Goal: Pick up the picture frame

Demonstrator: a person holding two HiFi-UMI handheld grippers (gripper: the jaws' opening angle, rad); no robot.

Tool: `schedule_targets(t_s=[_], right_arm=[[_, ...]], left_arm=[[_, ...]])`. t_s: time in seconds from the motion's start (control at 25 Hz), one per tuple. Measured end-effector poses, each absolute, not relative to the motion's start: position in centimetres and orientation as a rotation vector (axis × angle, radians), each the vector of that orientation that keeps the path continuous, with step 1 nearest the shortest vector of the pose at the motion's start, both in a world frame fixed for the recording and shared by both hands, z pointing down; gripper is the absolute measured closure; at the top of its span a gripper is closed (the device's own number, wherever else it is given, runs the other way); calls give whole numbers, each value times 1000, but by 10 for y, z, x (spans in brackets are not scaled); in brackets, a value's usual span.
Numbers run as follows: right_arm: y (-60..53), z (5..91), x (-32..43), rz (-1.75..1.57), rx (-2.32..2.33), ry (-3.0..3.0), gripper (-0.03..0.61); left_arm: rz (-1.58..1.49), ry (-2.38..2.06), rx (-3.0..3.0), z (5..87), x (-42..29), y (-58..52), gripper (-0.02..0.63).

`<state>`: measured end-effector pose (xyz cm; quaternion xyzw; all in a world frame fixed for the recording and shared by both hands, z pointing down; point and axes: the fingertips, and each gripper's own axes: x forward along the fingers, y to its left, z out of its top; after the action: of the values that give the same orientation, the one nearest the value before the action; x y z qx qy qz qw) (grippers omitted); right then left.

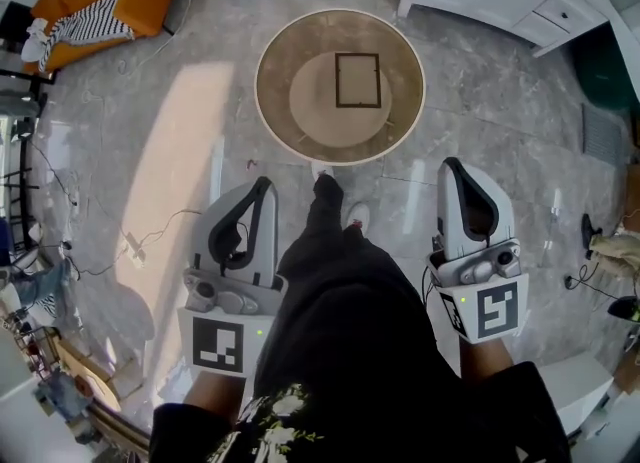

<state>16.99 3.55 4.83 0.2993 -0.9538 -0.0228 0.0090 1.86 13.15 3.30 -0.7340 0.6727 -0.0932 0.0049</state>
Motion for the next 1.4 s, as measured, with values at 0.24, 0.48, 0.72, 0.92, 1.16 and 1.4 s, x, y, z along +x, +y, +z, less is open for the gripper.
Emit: schedule_targets(t_s=[0.24,0.48,0.72,0.92,1.16,1.4], right_arm=[[-1,44,144,-137,955,-2969,584],[-58,36,135,-160,1025,-2908,584],[-102,29,91,-188,1033,-2907,584],[-119,21,52,-196,1051,-2921,584],[-134,23,28,-196,1099,-2870,583],[-149,41,13,-168,1140,-2786,583]], left_arm=[[-240,2057,-2328,39,2,88,603],[-185,2031,-2317,25,-29,30,603],[-181,2023,-2311,22,-72,-12,603],[-174,2013,-2314,24,-106,-36,603],[-150,1936,-2340,30,-127,-61,603],[-134,1875,-2470,65,-130,-86,603]])
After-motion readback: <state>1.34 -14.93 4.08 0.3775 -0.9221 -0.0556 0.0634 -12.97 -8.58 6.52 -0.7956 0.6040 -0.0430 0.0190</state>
